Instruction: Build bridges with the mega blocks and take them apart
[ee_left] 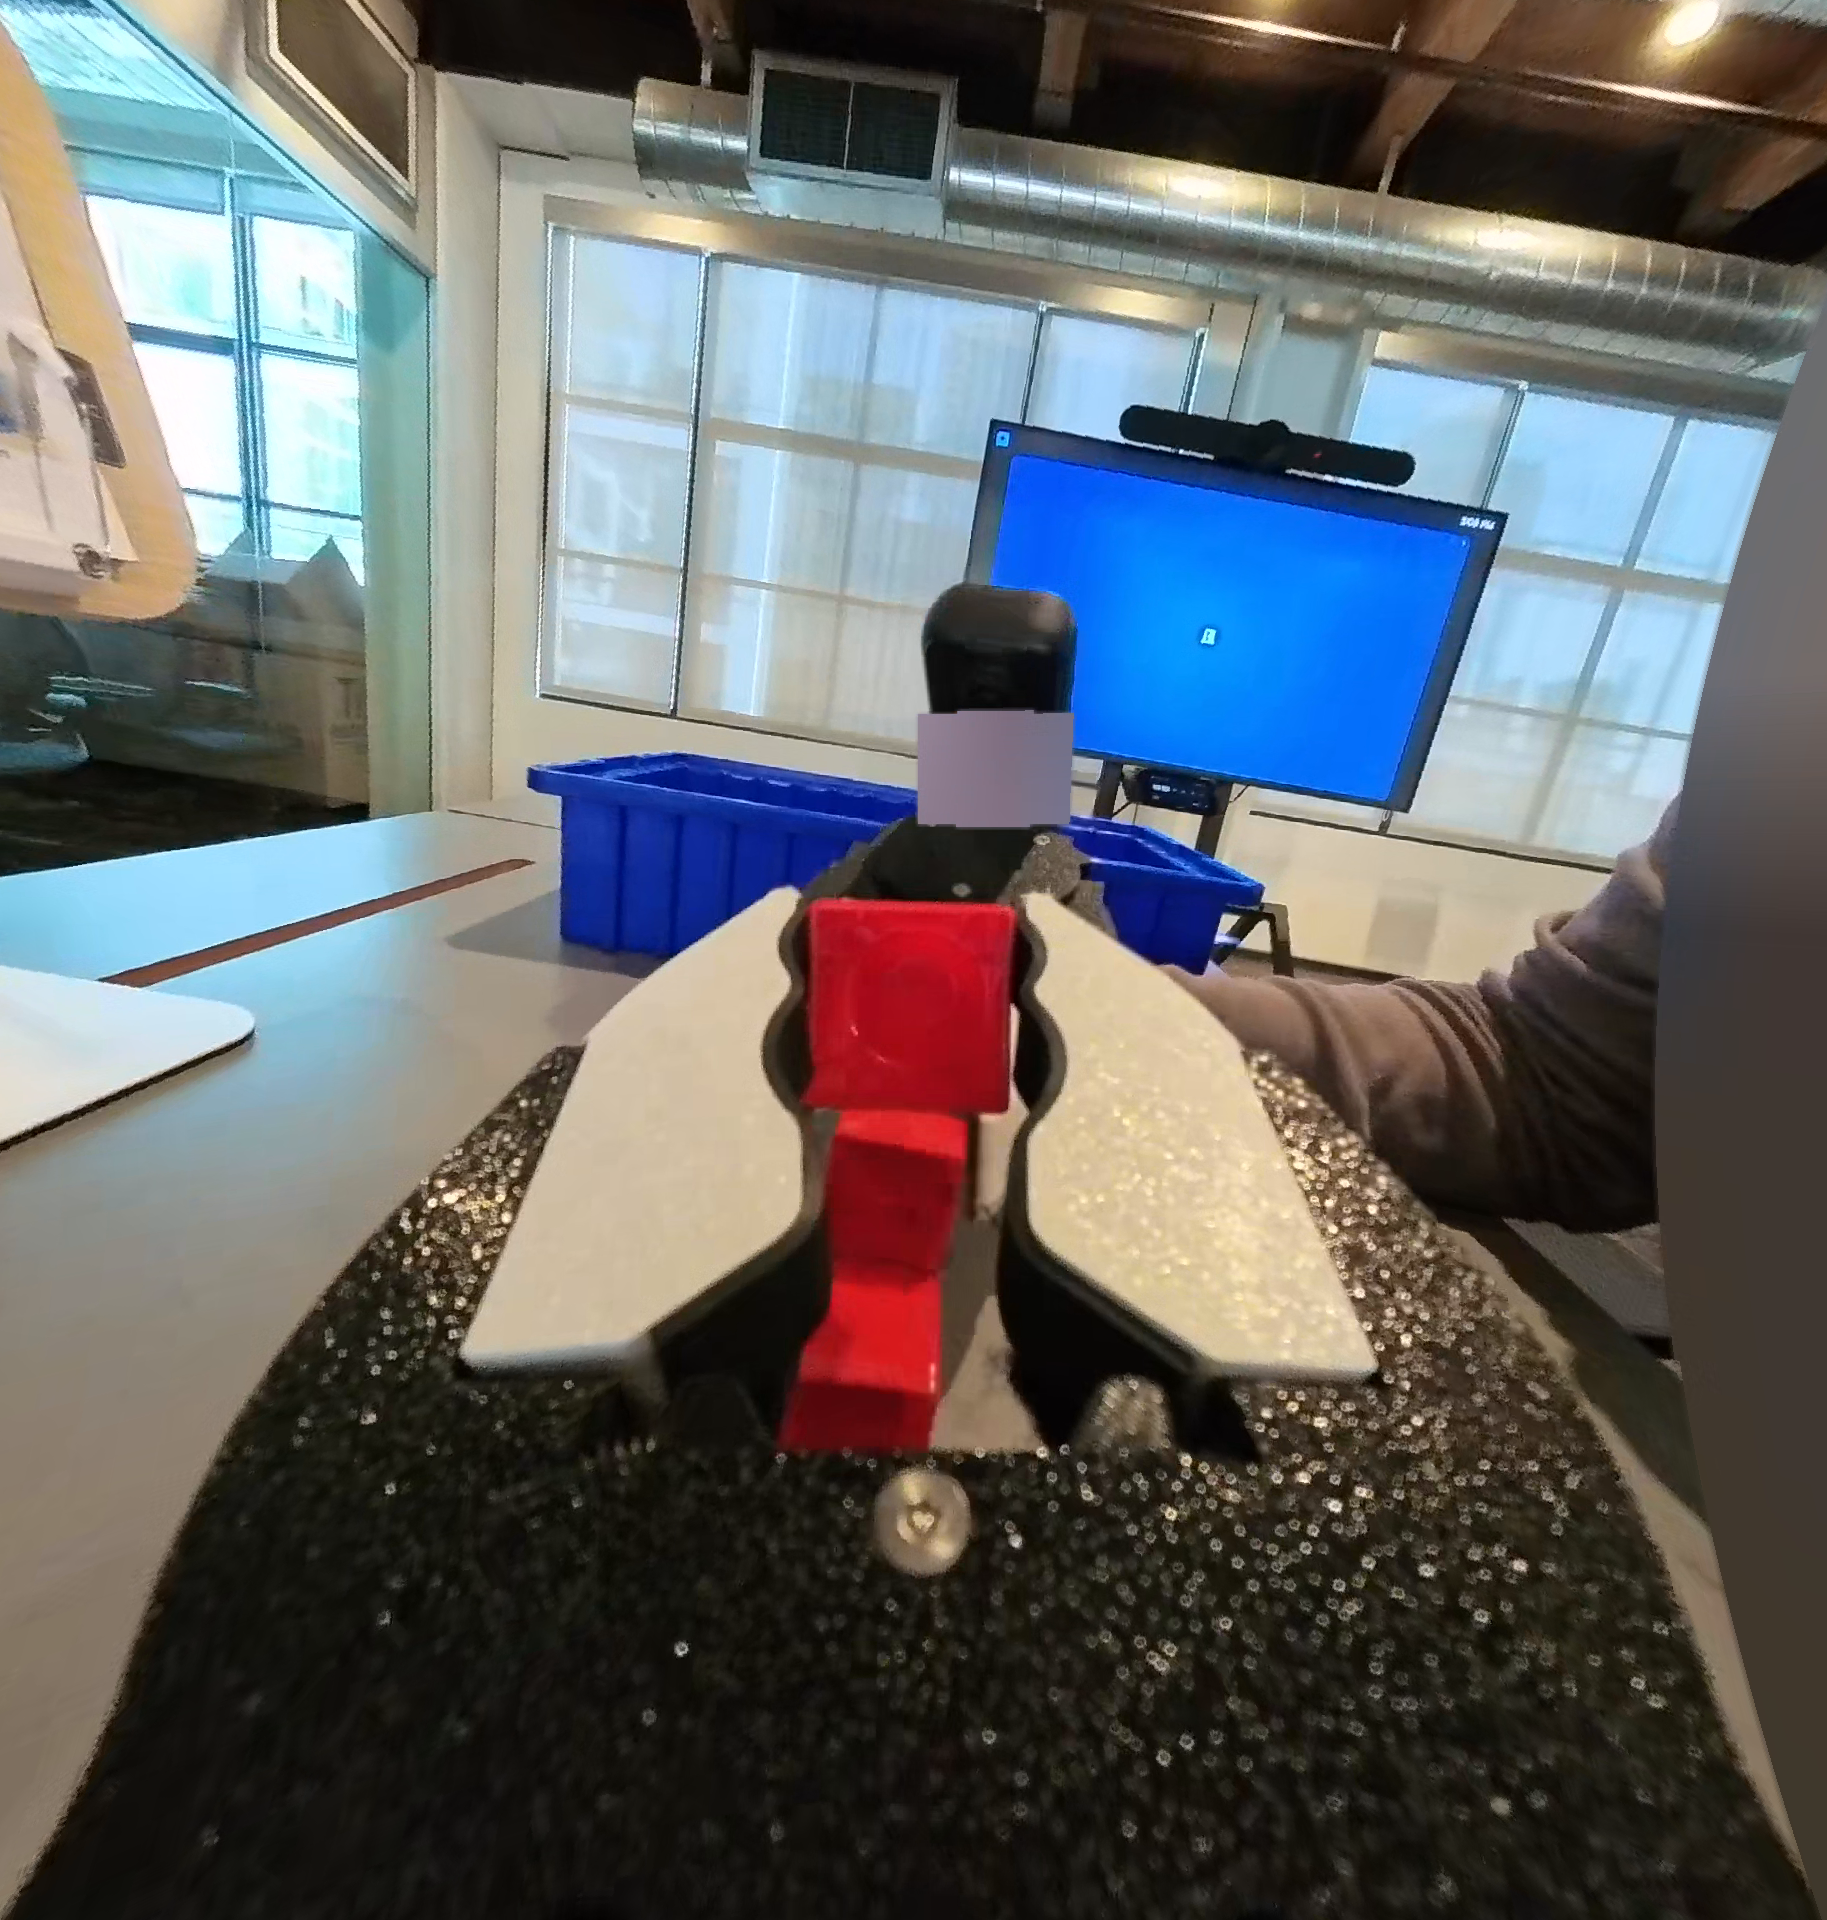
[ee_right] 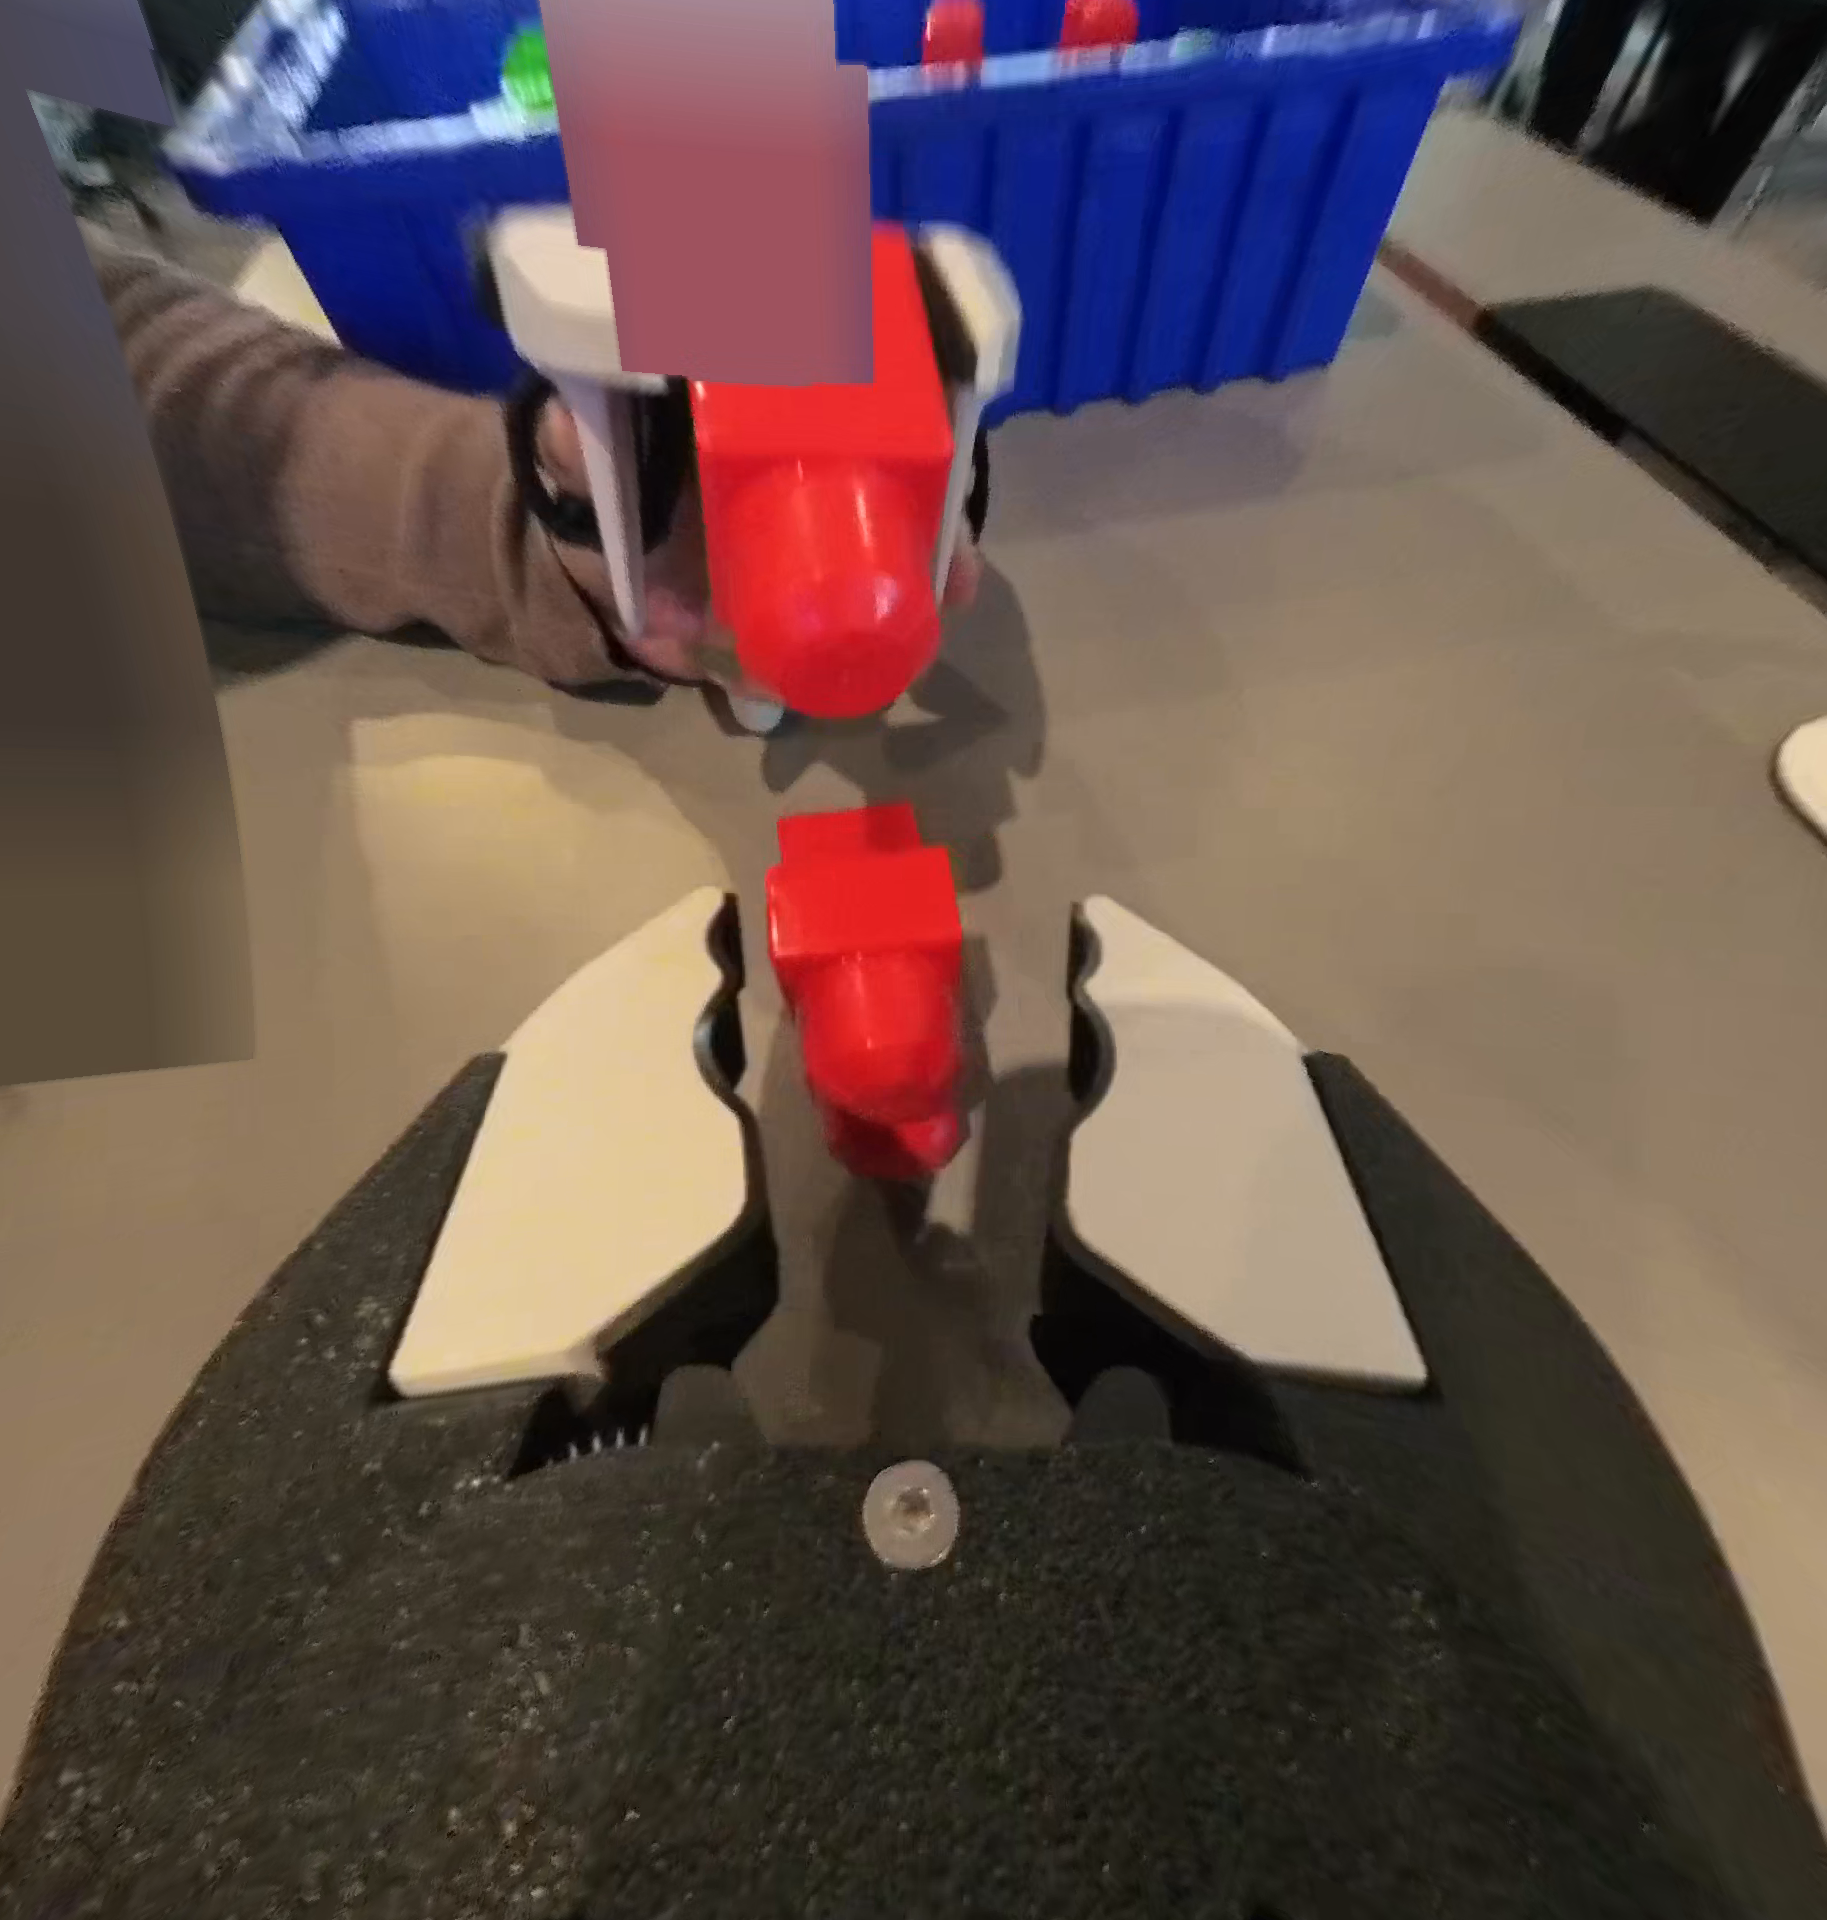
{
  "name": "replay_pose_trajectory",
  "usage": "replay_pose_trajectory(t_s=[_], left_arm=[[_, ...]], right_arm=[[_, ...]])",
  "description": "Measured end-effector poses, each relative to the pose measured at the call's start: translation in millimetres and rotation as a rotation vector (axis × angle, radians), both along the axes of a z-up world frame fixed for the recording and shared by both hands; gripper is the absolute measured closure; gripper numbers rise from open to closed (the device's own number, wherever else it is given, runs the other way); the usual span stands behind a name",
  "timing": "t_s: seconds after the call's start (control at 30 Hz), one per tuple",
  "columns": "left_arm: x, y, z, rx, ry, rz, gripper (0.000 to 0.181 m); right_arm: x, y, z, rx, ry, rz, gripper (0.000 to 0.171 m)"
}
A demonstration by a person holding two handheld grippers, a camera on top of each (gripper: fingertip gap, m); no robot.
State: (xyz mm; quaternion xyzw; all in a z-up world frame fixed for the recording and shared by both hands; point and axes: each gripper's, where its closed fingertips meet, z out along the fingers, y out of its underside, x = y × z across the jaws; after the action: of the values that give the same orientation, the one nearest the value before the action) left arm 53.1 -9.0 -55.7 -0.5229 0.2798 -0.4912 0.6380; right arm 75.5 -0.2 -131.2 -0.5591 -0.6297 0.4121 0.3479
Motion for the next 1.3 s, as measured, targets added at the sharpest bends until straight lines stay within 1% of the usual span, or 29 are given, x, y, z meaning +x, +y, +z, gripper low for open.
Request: replay_pose_trajectory(t_s=[0.03,0.07,0.13,0.2,0.33,0.4,0.43,0.53,0.6,0.67,0.7,0.73,0.77,0.83,0.9,0.97,1.03,1.13,1.2,1.27,1.3], left_arm=[[0.5,-0.5,0.0,0.002,0.000,-0.004,0.146],[1.3,-1.4,0.2,0.006,0.001,-0.009,0.146],[3.6,-3.7,0.2,0.015,0.007,-0.023,0.146],[5.4,-5.5,0.0,0.019,0.011,-0.035,0.146],[6.8,-6.8,-0.1,0.019,0.011,-0.049,0.146],[7.9,-7.9,-0.2,0.020,0.014,-0.059,0.146],[8.3,-8.4,-0.1,0.020,0.013,-0.062,0.145],[6.6,-6.9,1.1,0.007,-0.008,-0.060,0.145],[3.7,-4.3,2.4,0.009,-0.024,-0.030,0.142],[2.7,-3.5,3.2,0.017,-0.030,-0.013,0.134],[3.0,-3.2,3.0,0.016,-0.027,-0.012,0.132],[3.3,-3.0,2.7,0.015,-0.025,-0.011,0.131],[3.1,-2.5,2.7,0.013,-0.025,-0.008,0.131],[1.5,-1.6,3.4,0.010,-0.036,-0.001,0.130],[-0.3,-0.7,4.0,0.005,-0.047,0.004,0.130],[-1.6,0.5,4.2,0.000,-0.054,0.010,0.130],[-2.3,2.0,4.0,-0.009,-0.058,0.016,0.130],[-3.6,3.7,3.6,-0.018,-0.059,0.029,0.130],[-4.3,4.1,3.4,-0.019,-0.058,0.035,0.130],[-4.9,4.3,3.4,-0.021,-0.057,0.039,0.130],[-5.0,4.6,3.2,-0.022,-0.057,0.040,0.130]], right_arm=[[-0.2,-1.8,10.2,-0.008,0.053,0.009,0.109],[-0.8,-4.0,21.5,-0.018,0.116,0.018,0.109],[-1.3,-9.3,37.5,-0.052,0.203,0.040,0.118],[-2.5,-12.8,41.4,-0.075,0.226,0.056,0.122],[-6.3,-21.5,47.0,-0.150,0.272,0.100,0.124],[-7.4,-22.9,46.7,-0.157,0.273,0.105,0.140],[-7.5,-22.1,46.1,-0.146,0.270,0.097,0.143],[-6.6,-19.8,52.8,-0.145,0.258,0.073,0.143],[-1.0,-14.5,66.0,-0.102,0.248,0.016,0.143],[16.3,-5.5,89.1,0.013,0.222,-0.101,0.143],[31.5,1.6,103.0,0.104,0.196,-0.198,0.143],[52.7,10.4,115.3,0.211,0.147,-0.327,0.143],[80.7,21.1,126.0,0.317,0.086,-0.493,0.143],[145.5,33.6,142.6,0.458,-0.020,-0.824,0.143],[196.8,33.7,146.1,0.462,-0.091,-1.035,0.143],[239.0,37.3,134.4,0.428,-0.227,-1.186,0.143],[274.5,41.8,112.1,0.359,-0.405,-1.298,0.143],[303.7,45.2,81.3,0.256,-0.587,-1.371,0.143],[313.1,47.7,71.4,0.246,-0.648,-1.396,0.143],[312.0,50.9,72.8,0.278,-0.639,-1.403,0.141],[306.0,52.4,77.6,0.298,-0.606,-1.398,0.131]])
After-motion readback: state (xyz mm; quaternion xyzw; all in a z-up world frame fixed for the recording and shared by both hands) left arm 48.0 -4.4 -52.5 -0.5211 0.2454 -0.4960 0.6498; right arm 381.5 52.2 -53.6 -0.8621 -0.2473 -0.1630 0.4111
